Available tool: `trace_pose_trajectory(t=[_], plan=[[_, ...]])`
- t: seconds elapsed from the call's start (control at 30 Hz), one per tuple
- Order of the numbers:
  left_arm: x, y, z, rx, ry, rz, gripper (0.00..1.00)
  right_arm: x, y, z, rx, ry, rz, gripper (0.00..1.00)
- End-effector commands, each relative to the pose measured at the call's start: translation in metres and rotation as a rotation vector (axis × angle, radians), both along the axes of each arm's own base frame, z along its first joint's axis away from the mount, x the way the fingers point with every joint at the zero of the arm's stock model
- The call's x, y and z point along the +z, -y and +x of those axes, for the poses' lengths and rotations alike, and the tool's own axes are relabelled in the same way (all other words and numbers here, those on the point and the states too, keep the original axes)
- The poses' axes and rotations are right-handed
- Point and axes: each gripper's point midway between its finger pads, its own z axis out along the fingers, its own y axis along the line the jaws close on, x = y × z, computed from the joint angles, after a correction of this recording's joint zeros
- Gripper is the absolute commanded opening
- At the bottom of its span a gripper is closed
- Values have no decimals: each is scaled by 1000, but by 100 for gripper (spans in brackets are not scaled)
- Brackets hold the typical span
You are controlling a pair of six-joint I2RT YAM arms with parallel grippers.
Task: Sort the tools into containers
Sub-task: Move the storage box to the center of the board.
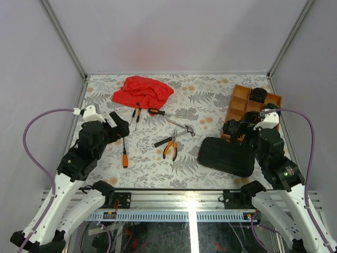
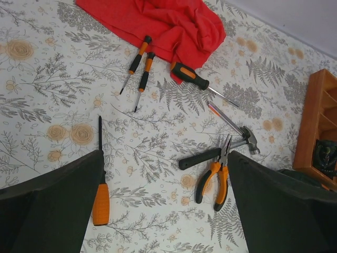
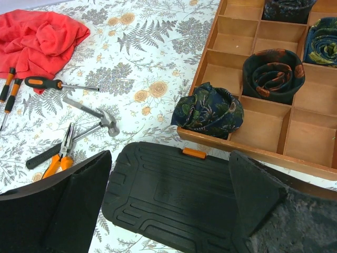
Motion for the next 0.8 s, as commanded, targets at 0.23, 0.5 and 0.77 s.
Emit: trace_pose_trajectory(t=[0.23, 0.5, 0.77], plan=[[30, 2, 17, 41, 98, -65, 100, -5, 19, 4, -113, -78, -66, 99], [23, 11, 32, 31, 69, -57, 100, -40, 25, 12, -191, -343, -177, 99], [11, 18, 39, 8, 30, -43, 100, -66, 0, 30, -153, -390, -95, 99]])
